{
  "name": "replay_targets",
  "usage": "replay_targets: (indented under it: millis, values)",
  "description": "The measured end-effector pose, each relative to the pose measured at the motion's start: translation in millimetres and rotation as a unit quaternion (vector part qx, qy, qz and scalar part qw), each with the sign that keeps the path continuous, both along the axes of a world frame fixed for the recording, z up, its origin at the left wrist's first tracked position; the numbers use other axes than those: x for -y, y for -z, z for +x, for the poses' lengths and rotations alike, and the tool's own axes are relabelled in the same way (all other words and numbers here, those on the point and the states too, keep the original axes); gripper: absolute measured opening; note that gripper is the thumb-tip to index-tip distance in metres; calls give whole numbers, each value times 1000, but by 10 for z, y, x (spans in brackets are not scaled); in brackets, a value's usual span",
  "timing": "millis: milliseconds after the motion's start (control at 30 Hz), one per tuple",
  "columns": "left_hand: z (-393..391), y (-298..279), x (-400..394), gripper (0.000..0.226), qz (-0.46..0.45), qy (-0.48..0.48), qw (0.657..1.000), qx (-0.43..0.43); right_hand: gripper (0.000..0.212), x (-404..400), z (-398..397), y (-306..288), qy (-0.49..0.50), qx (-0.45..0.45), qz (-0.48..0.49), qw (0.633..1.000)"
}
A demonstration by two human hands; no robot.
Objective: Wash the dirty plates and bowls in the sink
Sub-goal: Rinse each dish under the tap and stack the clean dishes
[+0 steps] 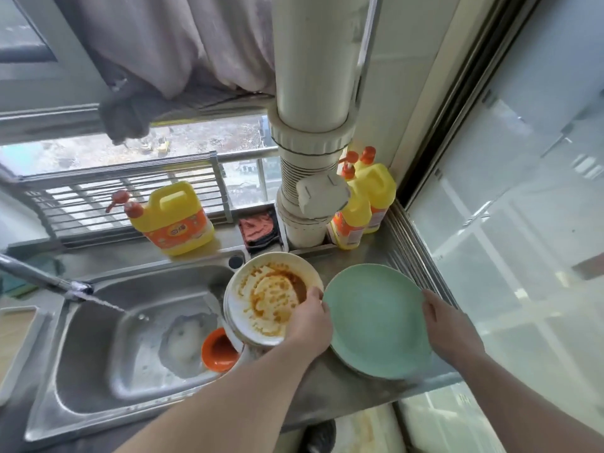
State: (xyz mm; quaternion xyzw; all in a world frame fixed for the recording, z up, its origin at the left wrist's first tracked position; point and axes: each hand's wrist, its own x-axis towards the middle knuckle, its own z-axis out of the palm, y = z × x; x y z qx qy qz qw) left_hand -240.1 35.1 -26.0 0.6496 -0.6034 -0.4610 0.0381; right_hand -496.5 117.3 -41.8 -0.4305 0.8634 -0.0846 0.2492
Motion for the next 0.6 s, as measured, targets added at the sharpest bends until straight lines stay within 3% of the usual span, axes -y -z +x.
replay_targets:
  millis: [167,333,467,600]
  values:
    - [-376,184,-74,39,-23,97,992,79,36,-147,-296,168,39,0,14,999]
    - [-421,281,-34,41,-39,82,993,72,41,-133,-352,300,-3,-11,56,998]
    - [-292,299,73,27,-59,95,991,74,32,-81,-293,272,-31,-19,83,996]
    - [-75,205,253,21,-72,92,992,43,39,135,-126,73,10,-68,65,996]
